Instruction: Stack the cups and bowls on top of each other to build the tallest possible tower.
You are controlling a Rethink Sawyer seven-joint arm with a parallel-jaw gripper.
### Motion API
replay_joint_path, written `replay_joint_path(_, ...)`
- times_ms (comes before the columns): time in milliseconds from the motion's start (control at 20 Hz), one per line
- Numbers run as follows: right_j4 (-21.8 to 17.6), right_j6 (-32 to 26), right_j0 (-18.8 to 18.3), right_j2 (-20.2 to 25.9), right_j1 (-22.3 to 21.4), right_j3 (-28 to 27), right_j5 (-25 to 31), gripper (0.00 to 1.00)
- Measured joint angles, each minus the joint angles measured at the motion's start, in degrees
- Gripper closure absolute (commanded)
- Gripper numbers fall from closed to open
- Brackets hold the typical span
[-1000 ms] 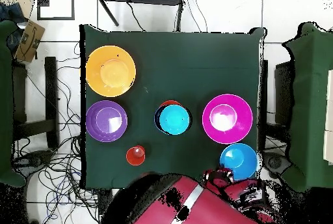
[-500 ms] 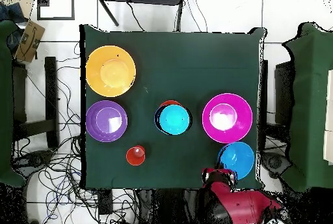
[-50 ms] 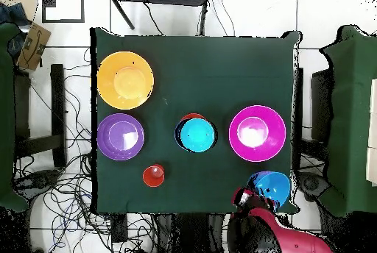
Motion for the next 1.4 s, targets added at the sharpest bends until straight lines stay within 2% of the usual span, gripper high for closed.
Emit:
replay_joint_path(50, 1.67, -0.15, -0.75, 1.33, -1.24, 0.65, 0.84, 1.0)
replay_joint_path(100, 5.5, -0.71, -1.98, 4.2, -4.07, 1.97, 2.64, 1.0)
replay_joint_path(150, 7.18, -1.01, -2.32, 5.3, -5.25, 2.49, 3.39, 1.0)
replay_joint_path(200, 10.99, -1.99, -2.83, 7.66, -7.97, 3.53, 4.93, 1.0)
replay_joint_path(250, 13.14, -2.7, -2.92, 8.84, -9.45, 4.05, 5.74, 1.0)
replay_joint_path(500, 24.01, -8.36, -1.8, 13.15, -17.04, 5.39, 10.28, 1.0)
replay_joint_path(550, 27.26, -10.91, -0.28, 13.65, -19.59, 5.21, 12.54, 1.0)
replay_joint_path(650, 28.25, -12.11, 0.9, 13.84, -20.75, 4.83, 13.96, 1.0)
replay_joint_path(750, 28.55, -13.29, 3.7, 14.43, -22.32, 3.06, 17.5, 1.0)
replay_joint_path(950, 28.2, -13.29, 6.82, 15.59, -22.38, -0.71, 22.79, 1.0)
replay_joint_path(1150, 26.48, -13.29, 9.42, 16.59, -21.19, -5.78, 28.15, 1.0)
replay_joint_path(1400, 22.15, -12.92, 14.57, 16.93, -17.48, -14.23, 34.95, 1.0)
